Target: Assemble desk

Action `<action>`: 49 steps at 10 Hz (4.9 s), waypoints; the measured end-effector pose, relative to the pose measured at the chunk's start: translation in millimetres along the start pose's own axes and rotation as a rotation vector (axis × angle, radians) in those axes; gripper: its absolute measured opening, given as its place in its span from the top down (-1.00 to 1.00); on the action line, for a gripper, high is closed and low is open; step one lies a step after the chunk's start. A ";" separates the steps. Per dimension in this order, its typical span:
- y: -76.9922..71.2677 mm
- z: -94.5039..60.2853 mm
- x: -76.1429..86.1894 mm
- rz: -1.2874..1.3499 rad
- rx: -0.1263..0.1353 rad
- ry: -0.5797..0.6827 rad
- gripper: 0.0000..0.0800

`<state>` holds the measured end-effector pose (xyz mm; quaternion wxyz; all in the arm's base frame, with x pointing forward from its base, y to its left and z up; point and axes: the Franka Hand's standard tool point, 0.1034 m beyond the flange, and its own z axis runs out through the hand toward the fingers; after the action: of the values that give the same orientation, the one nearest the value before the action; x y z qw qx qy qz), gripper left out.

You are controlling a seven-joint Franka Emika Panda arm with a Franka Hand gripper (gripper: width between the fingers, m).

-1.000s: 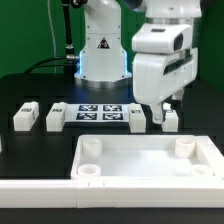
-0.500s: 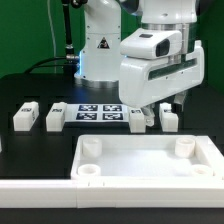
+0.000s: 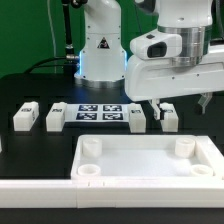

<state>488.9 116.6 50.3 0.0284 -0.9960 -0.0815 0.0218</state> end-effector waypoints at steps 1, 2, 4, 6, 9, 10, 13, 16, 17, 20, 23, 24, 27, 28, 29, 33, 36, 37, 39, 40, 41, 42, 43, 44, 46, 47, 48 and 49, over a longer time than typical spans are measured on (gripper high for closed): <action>-0.6 0.2 -2.8 -0.001 0.000 -0.028 -0.62; -0.4 0.2 -3.8 0.010 0.001 -0.039 -0.62; -3.1 -1.7 -23.7 0.096 0.015 -0.320 -0.62; -5.4 0.1 -17.5 0.091 0.023 -0.452 -0.62; -6.0 3.3 -26.7 0.097 0.028 -0.614 -0.62; -7.0 7.3 -36.5 0.133 0.018 -0.739 -0.62; -5.9 22.1 -37.2 0.167 0.014 -0.955 -0.62; -6.9 25.0 -33.5 0.167 0.016 -0.929 -0.62; -9.2 31.3 -37.6 0.169 0.020 -0.920 -0.62; -14.9 38.9 -52.5 0.158 0.015 -0.905 -0.62; -17.2 42.0 -55.0 0.154 0.012 -0.901 -0.32; -17.2 42.1 -55.1 0.154 0.012 -0.902 0.02; -17.2 42.2 -55.2 0.154 0.012 -0.902 0.28; -17.2 42.2 -55.2 0.154 0.012 -0.902 0.28; -17.2 42.2 -55.2 0.154 0.012 -0.902 0.28; -10.6 7.2 -36.7 0.139 0.030 -0.895 0.28; 0.0 -63.4 -12.9 0.151 0.039 -0.804 0.27; -0.5 -71.5 -8.8 0.150 0.037 -0.770 0.27; -1.1 -67.4 1.0 0.157 0.034 -0.614 0.27; -1.4 -68.5 4.2 0.159 0.032 -0.542 0.27; -2.1 -68.9 11.1 0.157 0.030 -0.489 0.27; -3.4 -71.5 30.7 0.154 0.032 -0.411 0.27; 4.4 -86.1 49.3 0.113 0.044 -0.363 0.27; 24.2 -111.9 76.2 0.079 0.053 -0.266 0.27; 35.1 -141.6 87.6 0.084 0.046 -0.151 0.27; 35.7 -141.5 91.7 0.084 0.037 -0.054 0.27; 36.7 -140.2 91.4 0.086 0.030 0.014 0.27; 37.5 -140.5 93.5 0.086 0.024 0.078 0.27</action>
Offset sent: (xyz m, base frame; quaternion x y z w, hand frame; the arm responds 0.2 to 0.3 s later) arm -0.0143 0.0023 0.0003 0.0223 -0.3378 0.1415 0.9303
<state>593.9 87.5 184.5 0.0424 -0.9983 -0.0369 -0.0149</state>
